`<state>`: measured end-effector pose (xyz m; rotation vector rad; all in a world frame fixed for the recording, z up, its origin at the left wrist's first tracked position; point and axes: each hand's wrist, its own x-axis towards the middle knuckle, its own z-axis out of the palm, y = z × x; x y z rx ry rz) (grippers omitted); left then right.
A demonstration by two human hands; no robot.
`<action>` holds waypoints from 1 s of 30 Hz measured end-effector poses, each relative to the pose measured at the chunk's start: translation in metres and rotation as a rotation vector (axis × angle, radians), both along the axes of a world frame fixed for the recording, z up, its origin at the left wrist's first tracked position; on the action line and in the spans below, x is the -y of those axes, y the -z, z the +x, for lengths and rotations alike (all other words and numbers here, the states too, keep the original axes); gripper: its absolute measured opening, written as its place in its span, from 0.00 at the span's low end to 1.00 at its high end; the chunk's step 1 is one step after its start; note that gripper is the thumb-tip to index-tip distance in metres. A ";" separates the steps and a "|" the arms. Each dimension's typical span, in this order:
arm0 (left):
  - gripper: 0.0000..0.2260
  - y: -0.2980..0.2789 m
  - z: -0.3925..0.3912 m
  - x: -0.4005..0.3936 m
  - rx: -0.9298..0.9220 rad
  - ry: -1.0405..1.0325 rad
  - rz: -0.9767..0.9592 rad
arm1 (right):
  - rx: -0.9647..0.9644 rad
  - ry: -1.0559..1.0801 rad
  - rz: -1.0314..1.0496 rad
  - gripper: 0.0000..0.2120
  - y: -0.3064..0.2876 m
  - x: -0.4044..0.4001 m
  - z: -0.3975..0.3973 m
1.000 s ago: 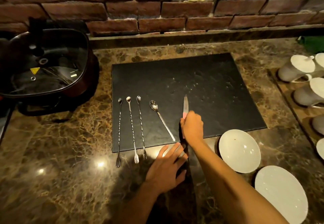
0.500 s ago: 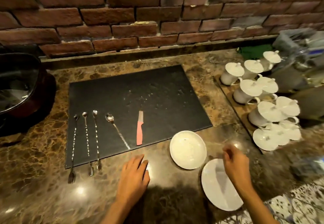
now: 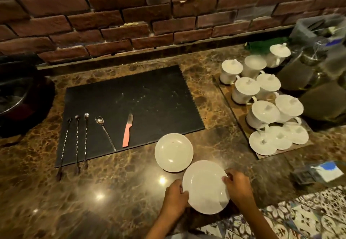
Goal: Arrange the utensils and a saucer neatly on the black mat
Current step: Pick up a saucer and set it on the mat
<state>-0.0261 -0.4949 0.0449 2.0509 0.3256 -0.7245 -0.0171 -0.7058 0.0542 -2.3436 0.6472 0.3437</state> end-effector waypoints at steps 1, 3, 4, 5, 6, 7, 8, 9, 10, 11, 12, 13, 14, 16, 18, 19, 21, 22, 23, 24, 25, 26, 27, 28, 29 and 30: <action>0.08 -0.003 0.002 0.000 0.023 -0.041 -0.008 | 0.034 -0.021 0.017 0.04 -0.004 -0.001 0.006; 0.08 -0.009 0.011 -0.007 0.065 -0.128 -0.010 | 0.083 -0.053 0.052 0.04 -0.009 -0.008 0.023; 0.07 -0.012 0.017 -0.012 0.086 -0.169 0.002 | 0.094 -0.066 0.063 0.05 -0.011 -0.014 0.033; 0.07 -0.015 0.025 -0.019 0.118 -0.208 0.019 | 0.105 -0.085 0.071 0.07 -0.012 -0.021 0.044; 0.08 -0.017 0.034 -0.026 0.156 -0.245 0.045 | 0.117 -0.111 0.080 0.08 -0.011 -0.029 0.056; 0.09 -0.019 0.042 -0.033 0.189 -0.272 0.075 | 0.130 -0.138 0.088 0.08 -0.011 -0.038 0.068; 0.08 -0.021 0.049 -0.040 0.212 -0.297 0.106 | 0.141 -0.167 0.099 0.08 -0.010 -0.047 0.078; 0.07 -0.022 0.055 -0.046 0.228 -0.318 0.125 | 0.150 -0.194 0.108 0.08 -0.009 -0.055 0.088; 0.07 -0.023 0.060 -0.051 0.242 -0.329 0.136 | 0.159 -0.213 0.116 0.08 -0.007 -0.062 0.096; 0.08 -0.024 0.063 -0.055 0.256 -0.334 0.146 | 0.163 -0.224 0.121 0.08 -0.005 -0.068 0.102; 0.10 -0.023 0.065 -0.057 0.267 -0.331 0.154 | 0.162 -0.227 0.122 0.08 -0.002 -0.072 0.107; 0.11 -0.022 0.067 -0.059 0.278 -0.327 0.154 | 0.162 -0.227 0.119 0.08 0.000 -0.075 0.111; 0.12 -0.021 0.068 -0.059 0.281 -0.320 0.147 | 0.163 -0.230 0.116 0.08 0.002 -0.077 0.114; 0.14 -0.020 0.071 -0.058 0.291 -0.314 0.124 | 0.160 -0.232 0.111 0.08 0.007 -0.078 0.118; 0.17 -0.019 0.073 -0.056 0.312 -0.317 0.107 | 0.145 -0.226 0.112 0.08 0.009 -0.077 0.120; 0.17 -0.019 0.074 -0.056 0.315 -0.318 0.103 | 0.140 -0.225 0.115 0.08 0.010 -0.076 0.121; 0.16 -0.017 0.076 -0.055 0.313 -0.317 0.103 | 0.145 -0.226 0.136 0.07 0.014 -0.074 0.120; 0.15 -0.016 0.076 -0.056 0.314 -0.316 0.107 | 0.152 -0.227 0.148 0.06 0.016 -0.073 0.119; 0.14 -0.014 0.077 -0.057 0.310 -0.315 0.110 | 0.155 -0.223 0.158 0.06 0.018 -0.072 0.118; 0.14 -0.013 0.078 -0.057 0.294 -0.317 0.108 | 0.144 -0.214 0.169 0.05 0.021 -0.072 0.118; 0.13 -0.011 0.079 -0.056 0.264 -0.323 0.096 | 0.121 -0.206 0.181 0.05 0.024 -0.071 0.119; 0.13 -0.010 0.080 -0.054 0.227 -0.333 0.077 | 0.088 -0.200 0.191 0.06 0.028 -0.072 0.121; 0.12 -0.009 0.081 -0.053 0.198 -0.343 0.065 | 0.057 -0.197 0.201 0.07 0.029 -0.072 0.122; 0.12 -0.008 0.085 -0.052 0.179 -0.354 0.061 | 0.031 -0.191 0.215 0.07 0.031 -0.072 0.125; 0.12 -0.007 0.089 -0.052 0.170 -0.360 0.062 | 0.020 -0.182 0.234 0.07 0.032 -0.071 0.130; 0.11 -0.008 0.096 -0.051 0.167 -0.359 0.063 | 0.028 -0.175 0.251 0.08 0.031 -0.069 0.135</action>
